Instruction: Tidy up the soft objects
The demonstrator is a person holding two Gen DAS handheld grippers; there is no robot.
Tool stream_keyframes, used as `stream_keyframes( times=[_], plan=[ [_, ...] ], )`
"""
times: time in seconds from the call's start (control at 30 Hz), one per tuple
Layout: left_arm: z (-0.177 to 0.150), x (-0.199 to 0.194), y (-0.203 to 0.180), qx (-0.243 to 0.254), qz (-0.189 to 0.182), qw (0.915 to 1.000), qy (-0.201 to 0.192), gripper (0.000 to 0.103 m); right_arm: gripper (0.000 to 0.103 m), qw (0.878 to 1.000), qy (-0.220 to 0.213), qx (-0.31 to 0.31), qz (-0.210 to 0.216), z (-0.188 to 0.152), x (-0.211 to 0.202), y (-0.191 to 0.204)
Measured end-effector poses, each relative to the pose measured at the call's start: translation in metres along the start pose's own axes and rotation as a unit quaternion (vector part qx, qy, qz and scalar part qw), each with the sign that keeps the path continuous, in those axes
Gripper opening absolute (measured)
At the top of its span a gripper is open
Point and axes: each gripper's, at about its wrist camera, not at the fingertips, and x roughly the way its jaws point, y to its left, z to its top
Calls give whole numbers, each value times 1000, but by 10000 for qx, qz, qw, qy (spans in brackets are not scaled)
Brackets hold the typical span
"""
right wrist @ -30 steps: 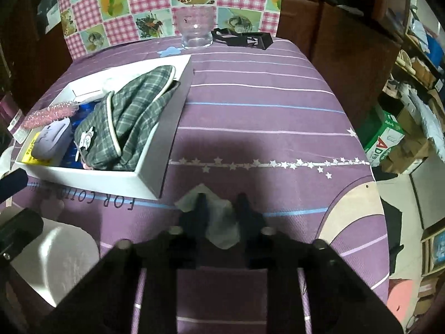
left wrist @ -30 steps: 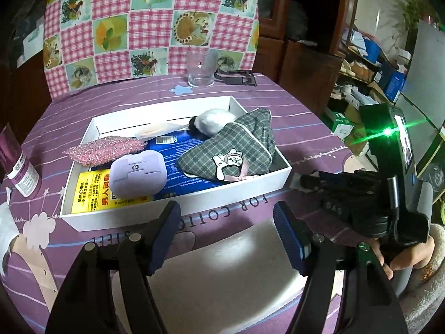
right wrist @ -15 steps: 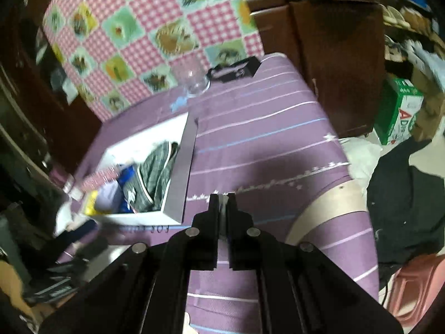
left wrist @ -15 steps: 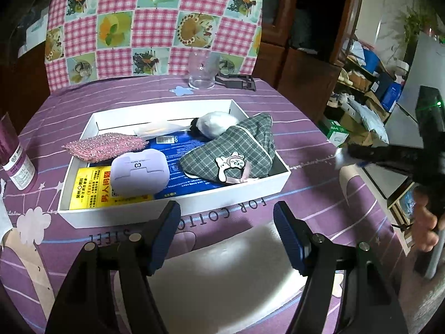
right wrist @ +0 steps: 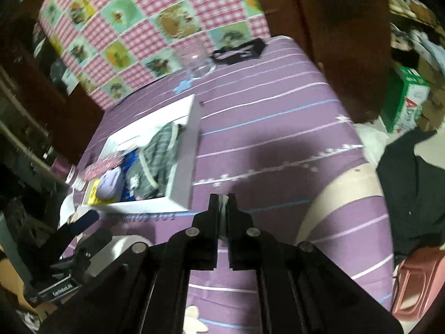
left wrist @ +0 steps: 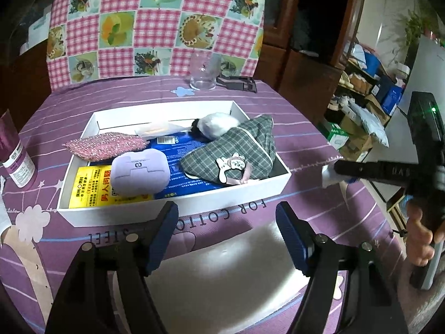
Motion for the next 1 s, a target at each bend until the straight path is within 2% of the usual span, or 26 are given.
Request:
stream_keyframes(
  times=[0.23, 0.37, 0.43, 0.53, 0.67, 0.73, 0.8, 0.83, 0.97, 1.0],
  plan=[
    [5, -19, 10, -166, 90, 9989, -419, 81, 6, 9976, -376, -255, 523, 7, -16, 39],
    [11, -30, 26, -405, 265, 9969, -616, 82, 6, 9959, -304, -273, 813, 21, -10, 69],
    [13, -32, 36, -517, 407, 9955, -688, 89, 6, 9960, -329, -414, 720, 27, -3, 87],
    [17, -31, 55, -679, 678, 9926, -739, 90, 6, 9945, -358, -501, 846, 38, 9, 112],
    [19, -38, 78, -923, 1039, 9843, -1091, 90, 6, 9917, -552, -268, 1127, 52, 31, 132],
    [19, -39, 85, -928, 1135, 9833, -1081, 90, 13, 9921, -444, -123, 1164, 56, 46, 135],
    [19, -40, 87, -926, 1197, 9823, -1108, 90, 38, 9957, -113, -47, 922, 59, 64, 137],
    [19, -40, 88, -923, 1227, 9816, -1139, 90, 42, 9966, -68, -121, 814, 58, 67, 138],
    [19, -43, 87, -944, 1305, 9793, -1228, 90, 62, 9946, -528, -537, 715, 51, 50, 141],
    [19, -44, 87, -966, 1428, 9767, -1276, 90, 65, 9938, -611, -642, 676, 49, 44, 141]
  ],
)
